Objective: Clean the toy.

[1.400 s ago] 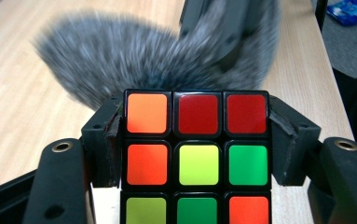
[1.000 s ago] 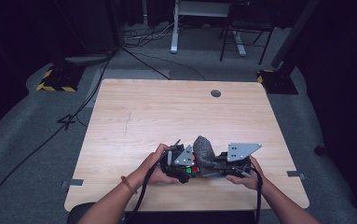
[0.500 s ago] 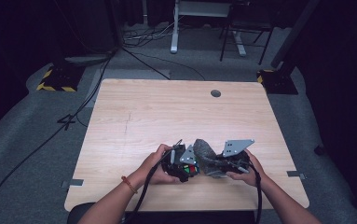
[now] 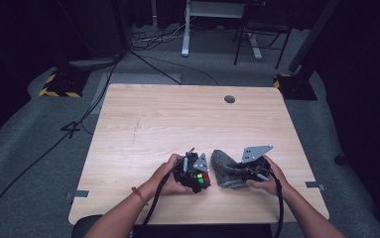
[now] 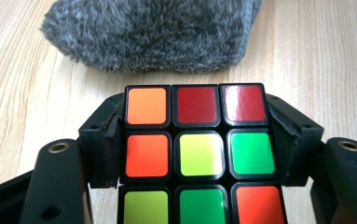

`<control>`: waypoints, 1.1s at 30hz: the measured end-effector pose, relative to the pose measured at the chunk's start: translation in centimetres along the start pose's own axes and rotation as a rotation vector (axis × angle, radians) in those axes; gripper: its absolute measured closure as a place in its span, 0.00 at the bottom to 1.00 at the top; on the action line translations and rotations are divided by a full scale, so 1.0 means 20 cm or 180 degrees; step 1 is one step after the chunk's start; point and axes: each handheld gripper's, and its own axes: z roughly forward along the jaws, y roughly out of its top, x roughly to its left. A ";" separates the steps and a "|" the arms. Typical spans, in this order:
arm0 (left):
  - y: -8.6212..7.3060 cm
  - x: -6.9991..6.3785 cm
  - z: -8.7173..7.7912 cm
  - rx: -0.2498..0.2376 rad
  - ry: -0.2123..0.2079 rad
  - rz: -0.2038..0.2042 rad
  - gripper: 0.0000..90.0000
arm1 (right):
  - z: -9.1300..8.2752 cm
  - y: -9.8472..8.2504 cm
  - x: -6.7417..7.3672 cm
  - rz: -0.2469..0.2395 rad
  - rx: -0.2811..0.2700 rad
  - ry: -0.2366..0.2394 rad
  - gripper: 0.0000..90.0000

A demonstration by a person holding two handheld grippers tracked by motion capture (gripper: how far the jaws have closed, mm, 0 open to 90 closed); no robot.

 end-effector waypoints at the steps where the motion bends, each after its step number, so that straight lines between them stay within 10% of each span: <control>1: 0.00 0.00 0.00 0.0010 -0.0009 -0.0014 0.35 | 0.00 -0.01 -0.01 0.0035 0.0006 -0.0007 0.88; 14: -0.02 0.00 -0.02 0.0011 0.0005 -0.0042 0.18 | -0.02 -0.09 -0.01 0.0059 0.0056 -0.0123 0.81; 33: -0.20 -0.01 -0.24 -0.0029 0.0119 -0.0119 0.18 | -0.08 -0.14 -0.06 0.0159 0.0178 -0.0483 0.65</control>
